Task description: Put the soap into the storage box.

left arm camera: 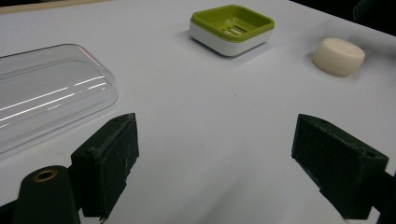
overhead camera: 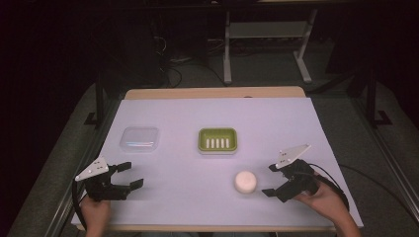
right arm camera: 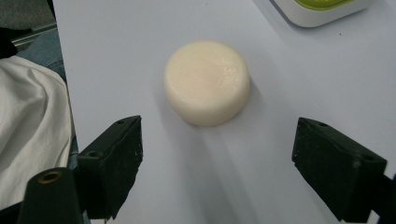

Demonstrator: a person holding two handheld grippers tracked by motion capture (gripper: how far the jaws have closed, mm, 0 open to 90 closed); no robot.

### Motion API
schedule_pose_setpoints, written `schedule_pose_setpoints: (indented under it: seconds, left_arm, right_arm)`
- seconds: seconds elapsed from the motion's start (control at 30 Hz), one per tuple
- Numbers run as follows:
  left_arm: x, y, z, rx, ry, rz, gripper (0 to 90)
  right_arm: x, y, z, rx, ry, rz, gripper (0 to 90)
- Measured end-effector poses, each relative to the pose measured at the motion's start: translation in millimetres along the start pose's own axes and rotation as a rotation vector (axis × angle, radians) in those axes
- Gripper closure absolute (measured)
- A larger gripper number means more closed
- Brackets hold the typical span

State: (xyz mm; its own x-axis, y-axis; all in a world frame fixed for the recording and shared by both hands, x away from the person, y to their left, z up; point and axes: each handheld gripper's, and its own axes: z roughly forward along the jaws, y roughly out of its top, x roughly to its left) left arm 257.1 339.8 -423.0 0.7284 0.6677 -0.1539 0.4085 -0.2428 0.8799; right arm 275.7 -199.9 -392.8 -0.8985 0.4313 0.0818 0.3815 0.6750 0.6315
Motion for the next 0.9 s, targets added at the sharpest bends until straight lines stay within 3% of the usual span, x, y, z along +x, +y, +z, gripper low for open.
schedule_pose_setpoints:
  seconds: [0.5,0.8,0.9]
  left_arm:
    - [-0.8,0.3,0.6,0.001,-0.006,0.001,14.5]
    - [-0.5,0.4,0.4,0.0,-0.005,0.0,14.5]
    - [-0.4,0.5,-0.1,0.001,-0.004,0.004,14.5]
  right_arm:
    - [1.4,18.5,14.1,0.016,0.02,-0.043,15.1]
    - [-2.2,28.4,29.9,0.052,0.033,-0.086,14.9]
    - [-3.5,32.6,33.9,0.06,0.038,-0.08,14.9]
